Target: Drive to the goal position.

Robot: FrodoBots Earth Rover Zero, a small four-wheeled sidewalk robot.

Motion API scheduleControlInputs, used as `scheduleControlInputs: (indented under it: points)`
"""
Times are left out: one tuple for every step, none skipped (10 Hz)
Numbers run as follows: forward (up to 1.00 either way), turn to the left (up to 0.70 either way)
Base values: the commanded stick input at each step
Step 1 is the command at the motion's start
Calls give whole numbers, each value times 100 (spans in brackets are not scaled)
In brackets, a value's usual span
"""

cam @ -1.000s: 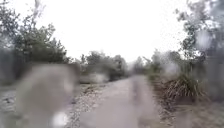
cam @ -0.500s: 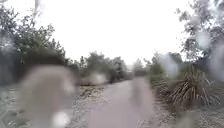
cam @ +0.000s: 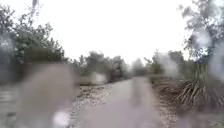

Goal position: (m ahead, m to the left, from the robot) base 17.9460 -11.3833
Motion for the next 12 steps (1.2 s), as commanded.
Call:
scheduleControlInputs:
  points:
    - [45,0]
    - [45,0]
    - [45,0]
    - [45,0]
    - [45,0]
    - [45,0]
    - [45,0]
    - [45,0]
    - [45,0]
    - [45,0]
    - [45,0]
    - [45,0]
